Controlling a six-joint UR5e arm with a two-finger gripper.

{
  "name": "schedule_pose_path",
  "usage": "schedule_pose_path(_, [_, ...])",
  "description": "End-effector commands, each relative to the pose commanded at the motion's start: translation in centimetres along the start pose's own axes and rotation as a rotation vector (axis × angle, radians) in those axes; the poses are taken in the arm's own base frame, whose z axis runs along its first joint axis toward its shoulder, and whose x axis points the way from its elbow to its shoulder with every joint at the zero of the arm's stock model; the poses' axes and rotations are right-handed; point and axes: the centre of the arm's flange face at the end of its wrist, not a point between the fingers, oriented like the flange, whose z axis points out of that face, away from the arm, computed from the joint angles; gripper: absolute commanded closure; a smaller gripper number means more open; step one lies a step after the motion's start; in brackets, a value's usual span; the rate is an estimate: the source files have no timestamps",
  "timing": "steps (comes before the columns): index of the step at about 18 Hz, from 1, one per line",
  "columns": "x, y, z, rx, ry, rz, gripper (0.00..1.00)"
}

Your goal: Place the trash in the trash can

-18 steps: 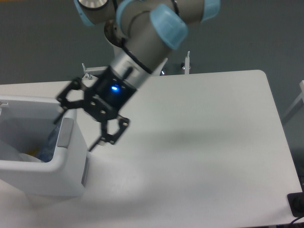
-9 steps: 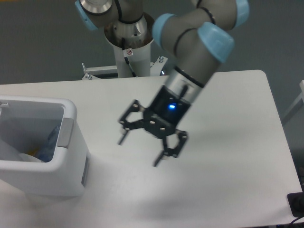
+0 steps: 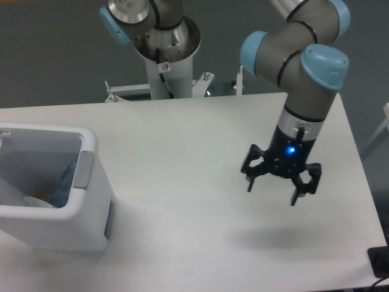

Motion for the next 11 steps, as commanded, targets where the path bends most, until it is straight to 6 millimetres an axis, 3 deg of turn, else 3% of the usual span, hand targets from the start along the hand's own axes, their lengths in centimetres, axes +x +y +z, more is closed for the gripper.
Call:
schedule_pose_path(7, [-0.5,1.2,1.3,-0.188,-0.065,0.129,0.00])
schedule_pose_path(11, [0.4,0.3,2.4,-0.296,-0.088,0.210,0.00])
